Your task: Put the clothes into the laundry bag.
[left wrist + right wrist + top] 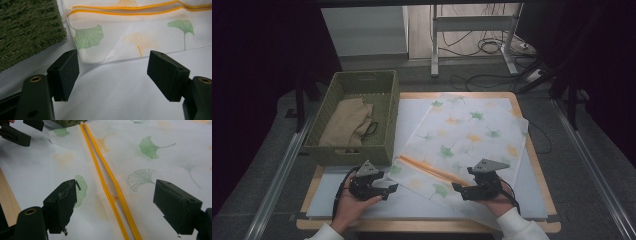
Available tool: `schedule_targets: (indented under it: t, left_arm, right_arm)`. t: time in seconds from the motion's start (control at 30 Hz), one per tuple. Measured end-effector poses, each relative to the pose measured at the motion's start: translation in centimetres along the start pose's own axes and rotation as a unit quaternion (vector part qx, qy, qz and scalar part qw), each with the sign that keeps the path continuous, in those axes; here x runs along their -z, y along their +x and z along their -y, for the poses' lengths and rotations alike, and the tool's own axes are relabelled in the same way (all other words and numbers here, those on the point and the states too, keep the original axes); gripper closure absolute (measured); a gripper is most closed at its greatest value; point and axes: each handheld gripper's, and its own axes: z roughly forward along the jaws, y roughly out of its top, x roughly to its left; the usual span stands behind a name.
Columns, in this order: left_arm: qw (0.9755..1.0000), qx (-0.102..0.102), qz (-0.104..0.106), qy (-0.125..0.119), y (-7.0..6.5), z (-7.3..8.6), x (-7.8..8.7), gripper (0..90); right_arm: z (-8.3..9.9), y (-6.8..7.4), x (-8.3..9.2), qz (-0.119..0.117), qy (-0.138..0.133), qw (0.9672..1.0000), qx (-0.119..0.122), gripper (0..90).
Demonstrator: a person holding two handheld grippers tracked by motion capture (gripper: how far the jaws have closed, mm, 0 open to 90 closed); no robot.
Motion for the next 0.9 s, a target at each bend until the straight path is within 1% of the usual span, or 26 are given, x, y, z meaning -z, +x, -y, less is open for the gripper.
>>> schedule_targets:
  t: [0.13, 0.23, 0.27, 0.37, 0.47, 0.57, 0.6, 0.67, 0.7, 0.73, 0.77, 0.8, 0.83, 0.9]
  left_arm:
    - [1.0, 0.002, -0.001, 0.002, 0.0, -0.1, 0.0, 25.7]
    - [1.0, -0.002, -0.001, 0.003, -0.2, -0.2, -0.2, 25.8]
    - [1.0, -0.004, 0.0, 0.005, -0.2, -0.2, -0.2, 25.8]
    - [1.0, -0.002, -0.001, 0.004, -0.2, -0.2, -0.1, 25.8]
    - [1.0, -0.002, -0.002, 0.004, -0.2, -0.3, -0.2, 25.9]
    - [1.0, -0.007, -0.004, 0.004, -0.2, -0.6, -0.3, 26.0]
    - [0.9999, -0.013, -0.006, 0.006, -0.2, -0.7, -0.4, 26.1]
    - [0.9998, -0.015, -0.006, 0.009, -0.2, -0.8, -0.6, 26.0]
    - [0.9997, -0.018, -0.005, 0.014, -0.2, -0.8, -0.8, 25.9]
    - [0.9997, -0.018, -0.005, 0.014, -0.2, -0.8, -0.8, 25.9]
    - [0.9998, -0.015, -0.004, 0.013, -0.3, -0.8, -0.8, 25.9]
    - [0.9998, -0.014, -0.001, 0.012, -0.3, -0.8, -0.8, 25.9]
    - [0.9999, -0.011, 0.0, 0.008, -0.3, -0.9, -0.7, 25.9]
    - [0.9999, -0.01, 0.001, 0.007, -0.3, -1.0, -0.6, 25.9]
  right_arm:
    - [0.1, -0.1, 0.2, 0.006, 0.004, 1.0, 0.002, 19.2]
    - [0.2, -0.3, 0.4, 0.011, 0.01, 0.9999, 0.006, 19.4]
    - [0.2, -0.4, 0.5, 0.012, 0.012, 0.9998, 0.005, 19.4]
    - [0.1, -0.7, 0.6, 0.013, 0.014, 0.9998, 0.0, 19.6]
    - [0.0, -0.7, 0.6, 0.013, 0.016, 0.9998, 0.002, 19.8]
    - [0.0, -0.6, 0.5, 0.013, 0.018, 0.9997, 0.005, 20.3]
    - [0.0, -0.5, 0.5, 0.014, 0.022, 0.9996, 0.012, 21.3]
    - [0.0, -0.4, 0.6, 0.016, 0.024, 0.9995, 0.014, 21.8]
    - [-0.3, -0.3, 0.9, 0.019, 0.023, 0.9993, 0.02, 22.7]
    - [-0.3, -0.3, 0.9, 0.019, 0.023, 0.9993, 0.02, 22.7]
    - [-0.8, -0.2, 1.2, 0.016, 0.019, 0.9995, 0.019, 22.9]
    - [-0.8, -0.2, 1.2, 0.016, 0.019, 0.9995, 0.019, 22.9]
    - [-1.5, -0.3, 1.4, 0.005, 0.01, 0.9999, 0.012, 23.7]
    - [-1.8, -0.3, 1.5, 0.005, 0.01, 0.9999, 0.011, 23.8]
